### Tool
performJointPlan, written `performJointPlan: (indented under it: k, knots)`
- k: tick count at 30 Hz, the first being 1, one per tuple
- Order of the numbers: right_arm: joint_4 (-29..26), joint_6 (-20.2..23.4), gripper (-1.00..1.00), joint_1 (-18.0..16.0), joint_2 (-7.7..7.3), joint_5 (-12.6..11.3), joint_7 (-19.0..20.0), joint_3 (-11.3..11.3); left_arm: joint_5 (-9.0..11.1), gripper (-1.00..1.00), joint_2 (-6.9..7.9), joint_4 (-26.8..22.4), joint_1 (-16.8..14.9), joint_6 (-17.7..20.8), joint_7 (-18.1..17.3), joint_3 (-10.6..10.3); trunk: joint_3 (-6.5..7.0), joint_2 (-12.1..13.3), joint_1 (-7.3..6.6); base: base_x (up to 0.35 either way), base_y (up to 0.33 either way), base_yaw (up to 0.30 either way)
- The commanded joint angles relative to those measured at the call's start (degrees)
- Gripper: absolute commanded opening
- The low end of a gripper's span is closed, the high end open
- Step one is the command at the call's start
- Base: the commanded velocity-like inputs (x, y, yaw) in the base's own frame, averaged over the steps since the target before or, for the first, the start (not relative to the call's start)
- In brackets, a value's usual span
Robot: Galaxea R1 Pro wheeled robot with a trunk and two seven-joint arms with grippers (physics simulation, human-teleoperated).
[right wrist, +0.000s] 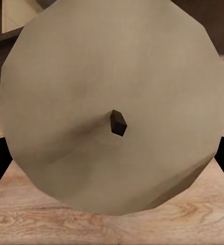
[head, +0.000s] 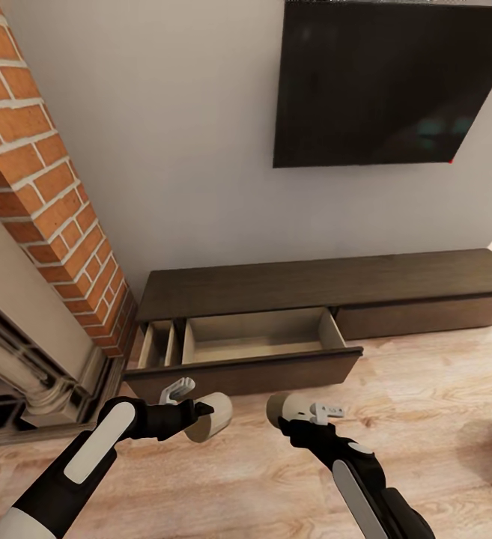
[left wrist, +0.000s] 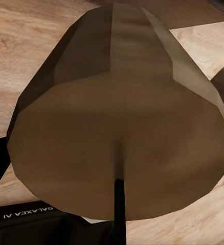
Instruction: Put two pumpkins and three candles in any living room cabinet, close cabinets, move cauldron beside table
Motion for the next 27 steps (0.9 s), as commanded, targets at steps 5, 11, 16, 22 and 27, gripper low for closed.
performJointPlan:
  k: [5,11,16,22,27]
  knots:
    - [-1.65,0.28,-1.00,-0.04,-0.08,-0.64,-0.55,0.25,0.58,-1.00,0.05,-0.01,-0.04,-0.03,0.56,-0.15,0.86,1.99,-1.10,0.000,0.000,0.000]
    - [-5.48,0.45,-1.00,-0.04,-0.11,-0.44,-0.63,0.37,0.54,-1.00,0.10,0.02,-0.04,-0.03,0.60,-0.23,1.93,4.40,-2.42,0.000,0.000,0.000]
    - [-6.39,9.34,-1.00,-0.08,0.24,-0.20,-1.01,0.07,0.46,-1.00,0.14,0.03,-0.04,-0.03,0.63,-0.34,2.83,6.40,-3.52,0.000,0.000,0.000]
    - [-6.30,23.15,-1.00,-7.16,0.39,-0.22,-4.54,-3.83,0.38,-1.00,-0.25,0.24,-0.27,-0.03,0.72,-0.15,3.91,8.81,-4.84,0.000,0.000,0.000]
    - [-1.88,25.64,-1.00,-12.47,0.41,-0.32,-6.57,-5.54,-0.11,-1.00,-0.48,0.60,-1.55,-0.03,0.79,-0.01,4.81,10.82,-5.94,0.000,0.000,0.000]
